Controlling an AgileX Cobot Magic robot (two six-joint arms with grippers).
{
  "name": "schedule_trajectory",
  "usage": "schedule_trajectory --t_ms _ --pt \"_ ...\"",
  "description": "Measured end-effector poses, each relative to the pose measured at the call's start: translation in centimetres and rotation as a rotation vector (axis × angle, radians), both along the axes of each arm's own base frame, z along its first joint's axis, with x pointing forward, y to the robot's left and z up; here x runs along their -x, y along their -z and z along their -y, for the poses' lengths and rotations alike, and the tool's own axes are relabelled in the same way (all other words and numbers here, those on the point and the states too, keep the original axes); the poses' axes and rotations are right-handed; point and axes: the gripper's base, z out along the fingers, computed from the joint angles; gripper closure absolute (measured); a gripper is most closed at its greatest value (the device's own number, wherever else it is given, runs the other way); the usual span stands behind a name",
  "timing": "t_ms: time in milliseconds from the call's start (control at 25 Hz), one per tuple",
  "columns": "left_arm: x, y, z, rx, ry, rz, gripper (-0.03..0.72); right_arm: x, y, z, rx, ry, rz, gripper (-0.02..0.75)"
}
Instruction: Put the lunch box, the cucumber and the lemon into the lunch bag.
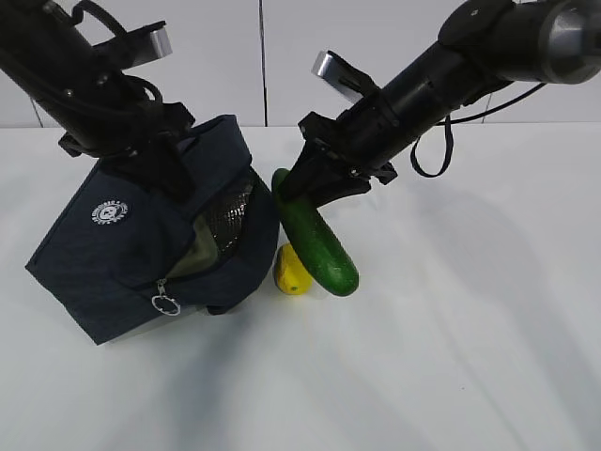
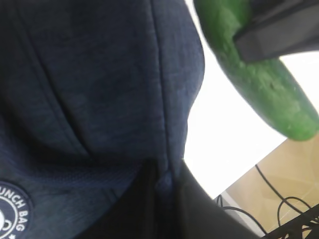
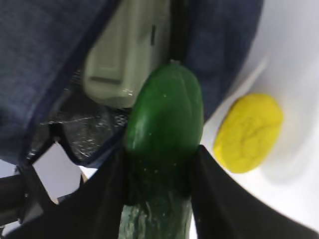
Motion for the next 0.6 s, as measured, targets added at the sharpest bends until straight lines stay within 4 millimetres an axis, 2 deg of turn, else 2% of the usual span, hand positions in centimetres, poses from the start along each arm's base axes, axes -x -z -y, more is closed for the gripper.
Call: schedule_trajectory --t_ms 160,440,600 --pt "0.0 0.0 0.1 0.009 -0.005 0.002 0.669 -0.1 -0.3 -0.6 -0.103 -0.004 0.007 0.45" --pt "0.0 -0.1 0.1 0.014 -0.007 0.0 0.669 -0.7 3.3 -3.0 -0.252 -0.015 -0.036 0.45" --pt "-0.1 -0.1 0.1 0.014 -0.008 0.002 0.669 -1.5 4.1 -3.9 -0.354 0.041 0.003 0.45"
